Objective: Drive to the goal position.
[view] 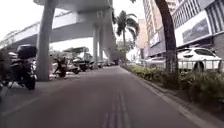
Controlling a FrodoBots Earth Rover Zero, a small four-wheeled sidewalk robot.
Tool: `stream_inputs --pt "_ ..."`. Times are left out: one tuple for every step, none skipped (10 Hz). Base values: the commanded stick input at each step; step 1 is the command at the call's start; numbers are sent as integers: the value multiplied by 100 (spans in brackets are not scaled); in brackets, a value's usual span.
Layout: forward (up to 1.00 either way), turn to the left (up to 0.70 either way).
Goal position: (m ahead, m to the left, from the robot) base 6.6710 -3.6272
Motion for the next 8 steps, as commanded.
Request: stream_inputs --pt "45 0" --pt "45 0" --pt "45 0" --pt "45 0" --pt "45 0" --pt "45 0" --pt "45 0" --pt "45 0"
